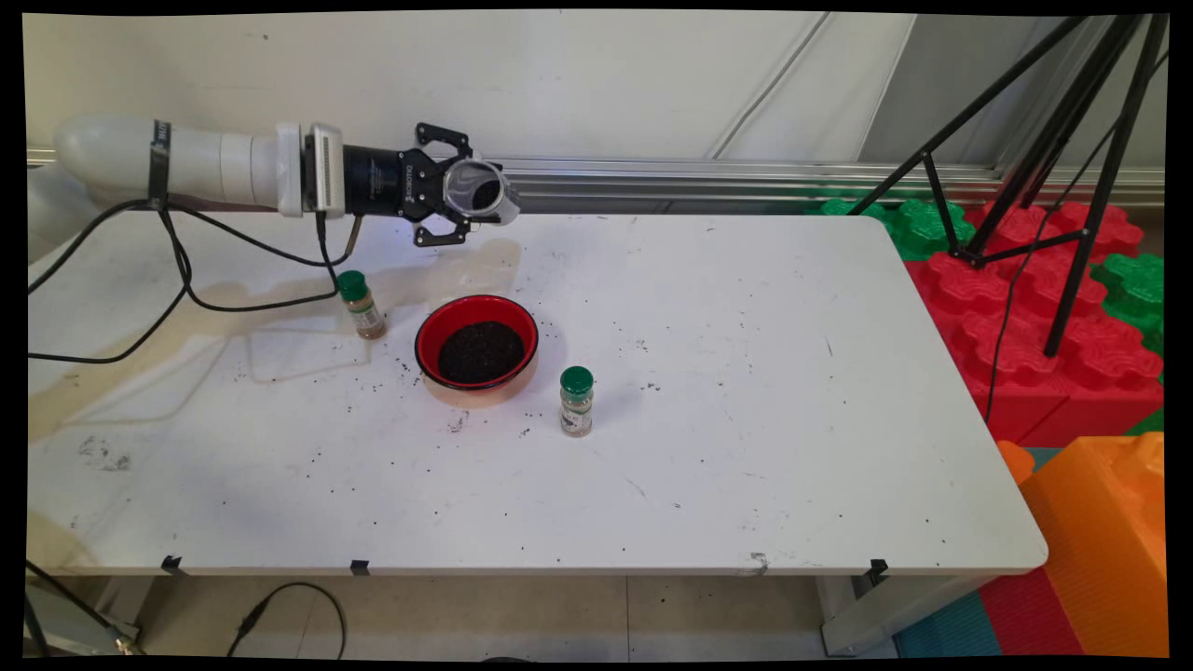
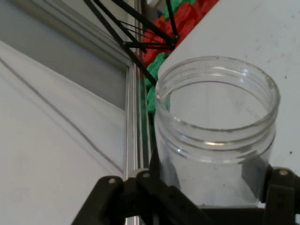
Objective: Pour the black seasoning powder in the red bowl
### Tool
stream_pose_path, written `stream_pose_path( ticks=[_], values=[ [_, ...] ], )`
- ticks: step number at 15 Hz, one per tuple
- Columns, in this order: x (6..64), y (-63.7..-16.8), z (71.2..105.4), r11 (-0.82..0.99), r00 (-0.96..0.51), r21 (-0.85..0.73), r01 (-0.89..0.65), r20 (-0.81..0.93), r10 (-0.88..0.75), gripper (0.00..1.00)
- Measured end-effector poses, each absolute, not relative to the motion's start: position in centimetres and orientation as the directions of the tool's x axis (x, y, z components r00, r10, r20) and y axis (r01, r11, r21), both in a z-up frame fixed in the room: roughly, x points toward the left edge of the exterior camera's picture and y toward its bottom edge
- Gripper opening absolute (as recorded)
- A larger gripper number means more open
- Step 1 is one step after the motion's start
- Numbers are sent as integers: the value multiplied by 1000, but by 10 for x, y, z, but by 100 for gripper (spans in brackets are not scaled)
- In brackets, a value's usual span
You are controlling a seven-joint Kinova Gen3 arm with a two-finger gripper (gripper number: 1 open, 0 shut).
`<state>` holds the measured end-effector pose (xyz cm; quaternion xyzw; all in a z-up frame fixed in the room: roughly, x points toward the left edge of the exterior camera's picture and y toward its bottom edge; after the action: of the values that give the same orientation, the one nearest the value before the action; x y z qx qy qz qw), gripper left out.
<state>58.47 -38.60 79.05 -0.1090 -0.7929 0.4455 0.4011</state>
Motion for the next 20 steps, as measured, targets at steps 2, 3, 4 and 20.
stream_pose_path(
  ticks=[2,3,4,20],
  values=[
    [584,-385,787,561,-665,-814,-150,503,553,0],
    [584,-384,785,549,-670,-826,-127,480,567,0],
    [583,-384,782,535,-675,-839,-103,454,582,0],
    [580,-378,761,286,-653,-934,213,82,753,0]
  ],
)
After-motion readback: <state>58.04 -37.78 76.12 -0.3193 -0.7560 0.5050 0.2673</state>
